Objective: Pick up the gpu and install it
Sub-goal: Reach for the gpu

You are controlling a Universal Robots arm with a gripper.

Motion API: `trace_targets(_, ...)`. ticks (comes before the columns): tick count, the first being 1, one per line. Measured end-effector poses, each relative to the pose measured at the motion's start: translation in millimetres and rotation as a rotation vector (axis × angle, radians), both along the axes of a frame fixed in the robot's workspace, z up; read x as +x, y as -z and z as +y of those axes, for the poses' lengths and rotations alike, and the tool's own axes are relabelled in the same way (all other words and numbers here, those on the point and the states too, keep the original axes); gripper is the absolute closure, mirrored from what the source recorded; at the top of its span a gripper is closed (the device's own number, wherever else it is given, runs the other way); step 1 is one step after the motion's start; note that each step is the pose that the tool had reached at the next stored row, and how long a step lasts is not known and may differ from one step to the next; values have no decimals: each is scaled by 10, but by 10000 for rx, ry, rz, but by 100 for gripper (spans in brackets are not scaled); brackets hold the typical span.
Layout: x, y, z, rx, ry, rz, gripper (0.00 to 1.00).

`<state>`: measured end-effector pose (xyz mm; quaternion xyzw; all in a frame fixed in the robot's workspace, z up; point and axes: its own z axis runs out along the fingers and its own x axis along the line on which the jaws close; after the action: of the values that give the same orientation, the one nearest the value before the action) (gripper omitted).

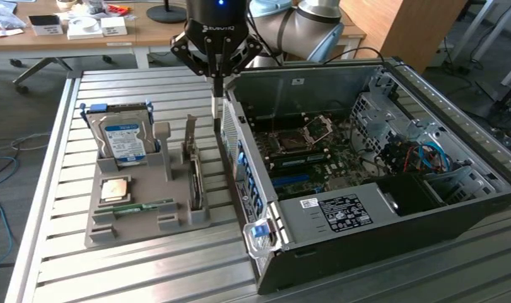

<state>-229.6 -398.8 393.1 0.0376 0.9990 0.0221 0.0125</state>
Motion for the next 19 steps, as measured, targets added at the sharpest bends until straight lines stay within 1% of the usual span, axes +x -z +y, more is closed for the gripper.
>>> trace_targets(10, -25, 0, 0, 0, 2, 0, 89)
trace_targets(19, -135, 4, 0, 0, 2, 0, 89)
